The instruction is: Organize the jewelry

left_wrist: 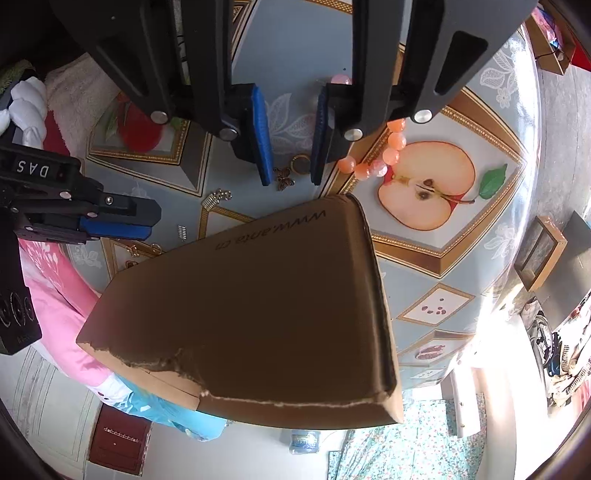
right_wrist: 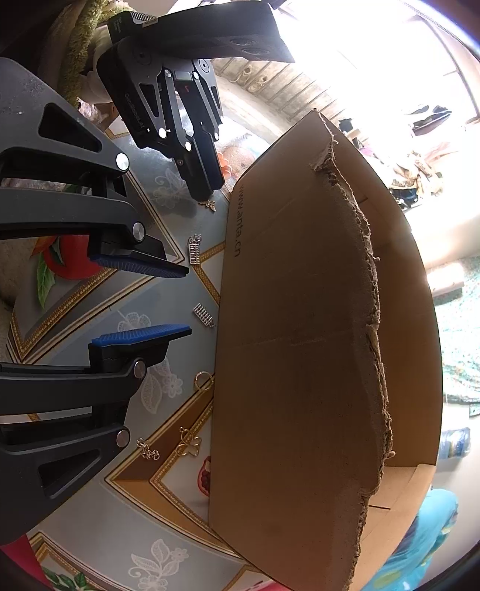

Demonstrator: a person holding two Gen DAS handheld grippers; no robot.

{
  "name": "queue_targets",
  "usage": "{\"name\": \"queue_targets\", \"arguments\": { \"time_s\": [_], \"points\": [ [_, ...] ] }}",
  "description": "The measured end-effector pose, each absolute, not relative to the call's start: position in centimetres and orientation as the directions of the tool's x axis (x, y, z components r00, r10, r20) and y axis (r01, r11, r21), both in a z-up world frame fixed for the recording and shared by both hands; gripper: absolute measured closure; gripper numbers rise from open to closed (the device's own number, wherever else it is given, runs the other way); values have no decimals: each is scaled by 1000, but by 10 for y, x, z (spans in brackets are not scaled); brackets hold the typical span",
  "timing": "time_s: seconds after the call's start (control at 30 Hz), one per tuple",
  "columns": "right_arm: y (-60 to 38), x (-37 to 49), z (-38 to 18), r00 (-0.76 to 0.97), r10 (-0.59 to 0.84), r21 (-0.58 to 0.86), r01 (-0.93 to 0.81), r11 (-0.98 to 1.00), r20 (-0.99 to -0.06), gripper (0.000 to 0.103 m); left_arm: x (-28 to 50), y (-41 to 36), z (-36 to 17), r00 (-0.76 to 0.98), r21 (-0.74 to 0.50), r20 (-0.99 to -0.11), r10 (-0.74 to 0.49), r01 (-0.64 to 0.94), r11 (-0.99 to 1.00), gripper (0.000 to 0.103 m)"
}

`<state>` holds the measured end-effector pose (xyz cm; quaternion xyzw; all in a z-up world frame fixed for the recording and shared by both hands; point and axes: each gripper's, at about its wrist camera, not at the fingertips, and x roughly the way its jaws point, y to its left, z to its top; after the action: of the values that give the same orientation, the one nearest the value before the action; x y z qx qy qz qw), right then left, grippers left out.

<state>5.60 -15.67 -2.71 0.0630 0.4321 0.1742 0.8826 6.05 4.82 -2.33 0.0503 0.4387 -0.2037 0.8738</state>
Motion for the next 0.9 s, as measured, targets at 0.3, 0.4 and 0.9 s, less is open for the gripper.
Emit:
{"name": "queue_targets", "arguments": {
  "time_s": [0.3,0.4,0.9],
  "points": [
    [-160,60,-30,564,362,272,-240,932,-743,77,54,31,-21,490,-116,-798,-351,446,888,89],
    [-160,61,-32,562,363,275,-238,931,-743,77,51,22,-21,465,-161,-796,-387,453,877,89],
    [-156,60,-41,574,355,278,-220,935,-738,76,48,-2,-15,484,-69,-804,-347,503,862,89]
  ]
}}
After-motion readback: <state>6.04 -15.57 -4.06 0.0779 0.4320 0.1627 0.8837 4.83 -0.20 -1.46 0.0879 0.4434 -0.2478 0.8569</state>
